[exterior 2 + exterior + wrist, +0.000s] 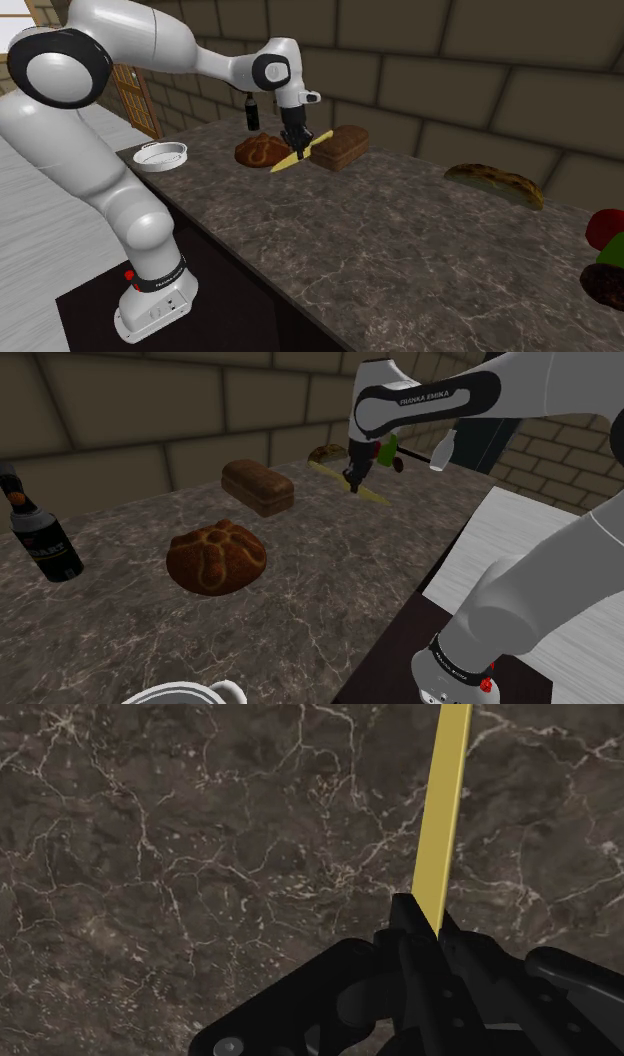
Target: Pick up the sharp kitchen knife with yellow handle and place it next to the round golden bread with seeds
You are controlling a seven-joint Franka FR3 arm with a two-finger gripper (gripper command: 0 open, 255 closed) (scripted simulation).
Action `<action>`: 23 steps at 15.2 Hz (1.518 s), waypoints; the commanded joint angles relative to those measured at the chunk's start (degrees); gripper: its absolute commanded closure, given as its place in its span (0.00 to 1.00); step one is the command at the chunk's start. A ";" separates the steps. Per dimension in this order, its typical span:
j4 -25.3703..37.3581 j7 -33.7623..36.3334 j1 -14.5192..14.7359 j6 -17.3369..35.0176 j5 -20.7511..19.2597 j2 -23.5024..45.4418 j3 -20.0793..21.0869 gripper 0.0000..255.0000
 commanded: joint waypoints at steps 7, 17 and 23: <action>-8.03 10.18 4.07 -2.35 2.09 -8.65 7.23 1.00; -11.84 23.18 10.44 -5.98 8.08 -14.38 17.46 1.00; -12.96 28.15 12.76 -5.47 10.51 -14.55 21.42 1.00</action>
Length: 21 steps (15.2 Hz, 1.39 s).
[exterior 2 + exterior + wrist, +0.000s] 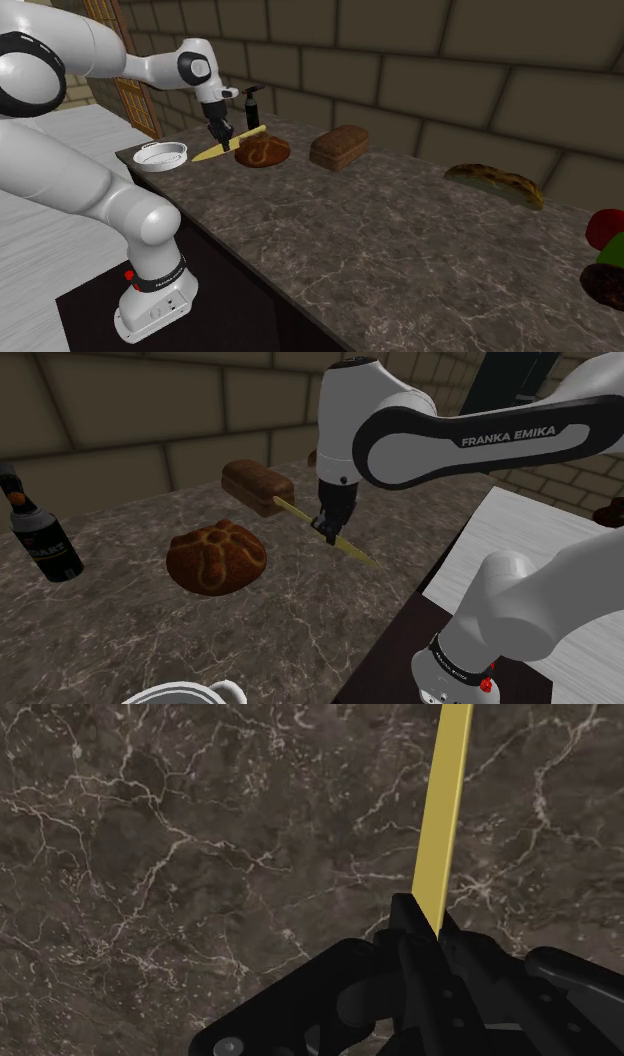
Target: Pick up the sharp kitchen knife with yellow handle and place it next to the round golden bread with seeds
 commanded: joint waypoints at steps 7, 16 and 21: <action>-4.76 1.13 0.17 6.12 0.13 1.43 0.78 1.00; -9.70 2.31 0.00 13.82 -0.18 4.29 1.56 1.00; -12.03 3.12 -0.22 18.30 -0.58 6.50 2.07 1.00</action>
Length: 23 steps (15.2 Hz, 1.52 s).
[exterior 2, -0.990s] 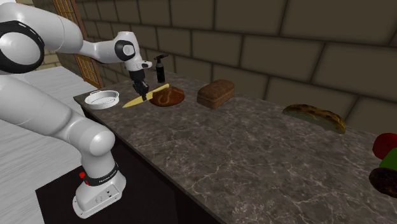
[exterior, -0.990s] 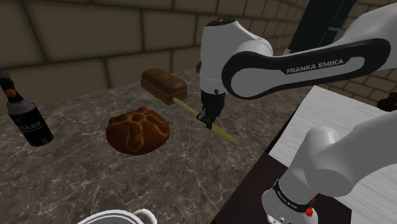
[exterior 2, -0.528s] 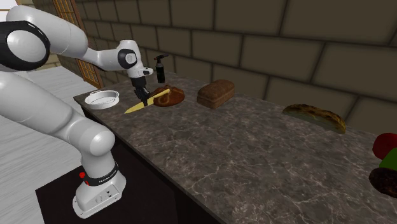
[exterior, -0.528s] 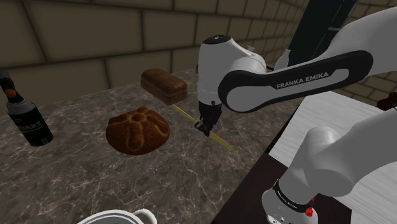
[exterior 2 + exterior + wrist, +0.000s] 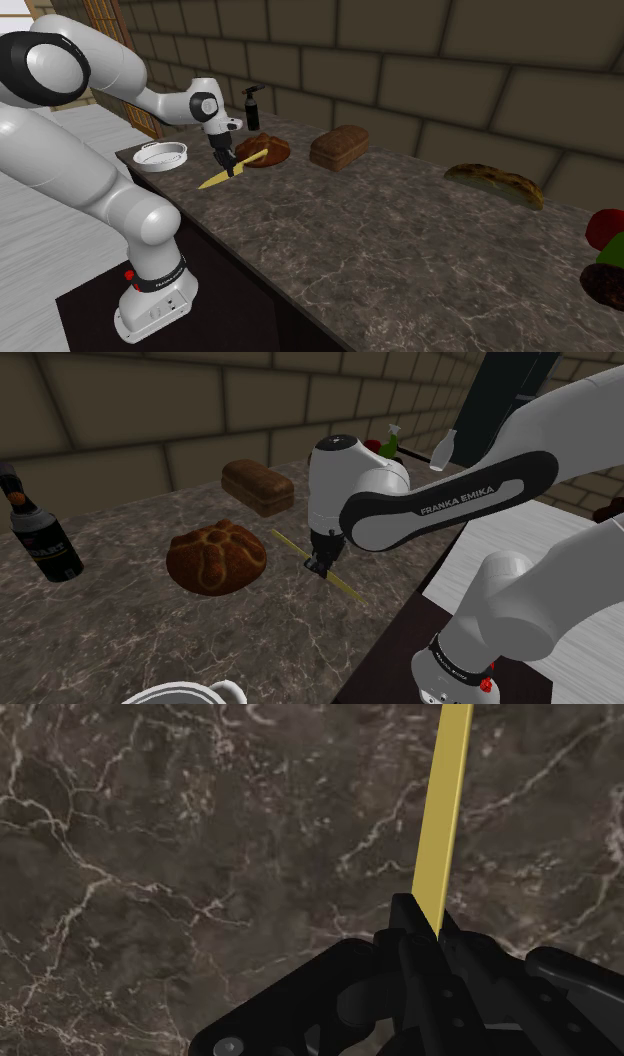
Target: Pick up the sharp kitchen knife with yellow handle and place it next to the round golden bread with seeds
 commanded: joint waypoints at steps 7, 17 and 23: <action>-2.92 1.60 -0.56 7.10 -1.03 4.28 0.91 1.00; -2.92 1.60 -0.56 7.10 -1.03 4.28 0.90 0.00; 0.53 0.76 0.22 0.18 0.14 0.75 0.59 0.00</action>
